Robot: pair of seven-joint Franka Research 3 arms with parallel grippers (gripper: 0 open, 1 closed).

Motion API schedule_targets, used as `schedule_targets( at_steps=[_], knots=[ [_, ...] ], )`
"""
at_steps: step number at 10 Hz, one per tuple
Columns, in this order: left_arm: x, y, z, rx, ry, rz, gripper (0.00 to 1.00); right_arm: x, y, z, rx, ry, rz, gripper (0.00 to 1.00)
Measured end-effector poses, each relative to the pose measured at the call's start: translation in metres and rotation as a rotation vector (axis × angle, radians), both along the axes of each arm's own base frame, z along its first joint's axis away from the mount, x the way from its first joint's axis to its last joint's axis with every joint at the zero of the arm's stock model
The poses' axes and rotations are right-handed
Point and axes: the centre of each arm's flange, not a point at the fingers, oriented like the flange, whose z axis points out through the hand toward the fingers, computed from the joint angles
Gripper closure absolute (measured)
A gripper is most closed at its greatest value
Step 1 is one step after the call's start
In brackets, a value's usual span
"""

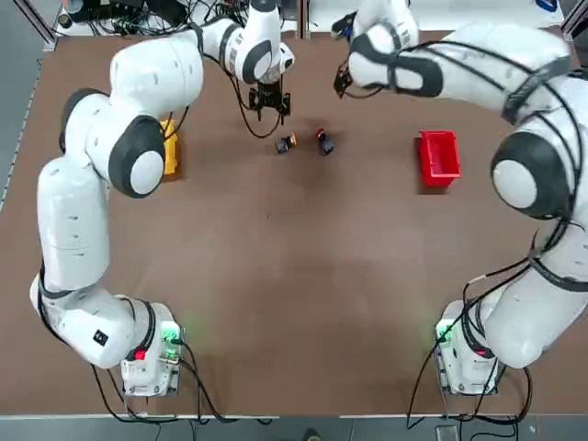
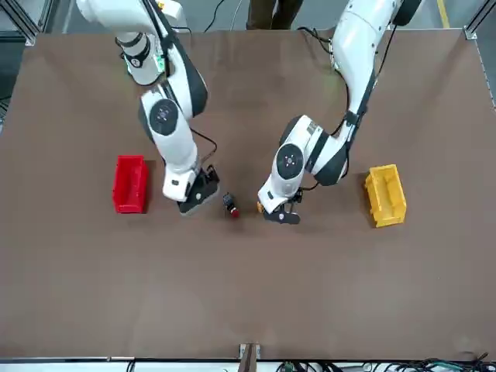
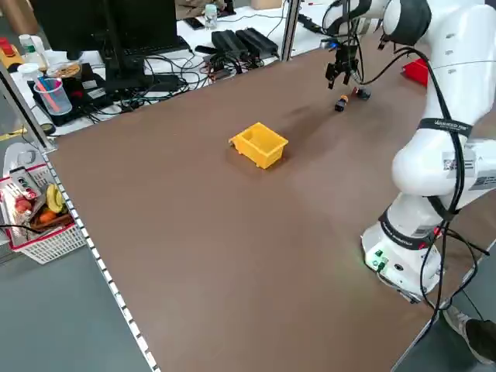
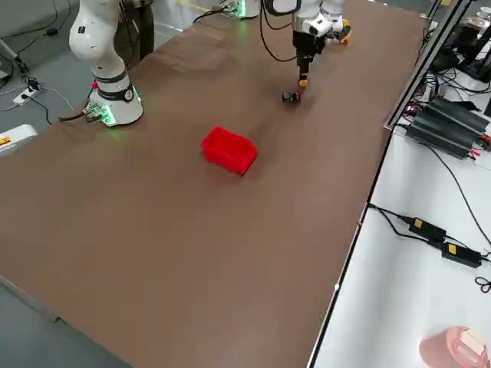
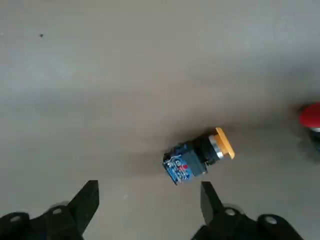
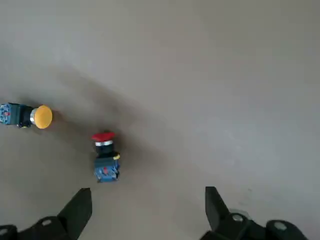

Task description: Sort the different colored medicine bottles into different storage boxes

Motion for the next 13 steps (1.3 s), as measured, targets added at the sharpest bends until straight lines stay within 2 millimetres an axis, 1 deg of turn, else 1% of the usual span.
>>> schedule_targets(
  at_steps=[1,2,3,4,6,8,10,11,12,13],
  knots=[
    [0.000,-0.003,-0.008,-0.010,-0.013,0.016,0.09,0.000,0.003,-0.024,0.007,-0.010,-0.005,0.00],
    [-0.007,-0.011,-0.018,-0.017,-0.021,0.025,0.09,-0.002,0.001,-0.042,0.013,-0.019,-0.010,0.00],
    [-0.019,-0.021,-0.029,-0.013,-0.016,0.022,0.09,-0.004,0.000,-0.049,0.017,-0.023,-0.016,0.00],
    [-0.029,-0.030,-0.037,-0.007,-0.009,0.023,0.09,-0.005,0.001,-0.050,0.017,-0.022,-0.021,0.00],
    [-0.042,-0.042,-0.050,0.005,-0.004,0.011,0.09,-0.007,0.002,-0.052,0.017,-0.018,-0.027,0.00],
    [-0.042,-0.040,-0.057,0.031,-0.023,-0.014,0.10,-0.007,0.002,-0.051,0.018,-0.019,-0.032,0.00],
    [-0.041,-0.039,-0.061,0.056,-0.044,-0.041,0.12,-0.007,0.002,-0.051,0.019,-0.020,-0.033,0.00],
    [-0.040,-0.037,-0.063,0.059,-0.044,-0.040,0.15,-0.007,0.002,-0.050,0.019,-0.020,-0.033,0.00],
    [-0.040,-0.036,-0.068,0.060,-0.042,-0.039,0.15,-0.007,0.002,-0.050,0.019,-0.021,-0.033,0.00],
    [-0.041,-0.039,-0.072,0.053,-0.047,-0.033,0.14,-0.007,0.002,-0.050,0.020,-0.021,-0.033,0.00]
  ],
)
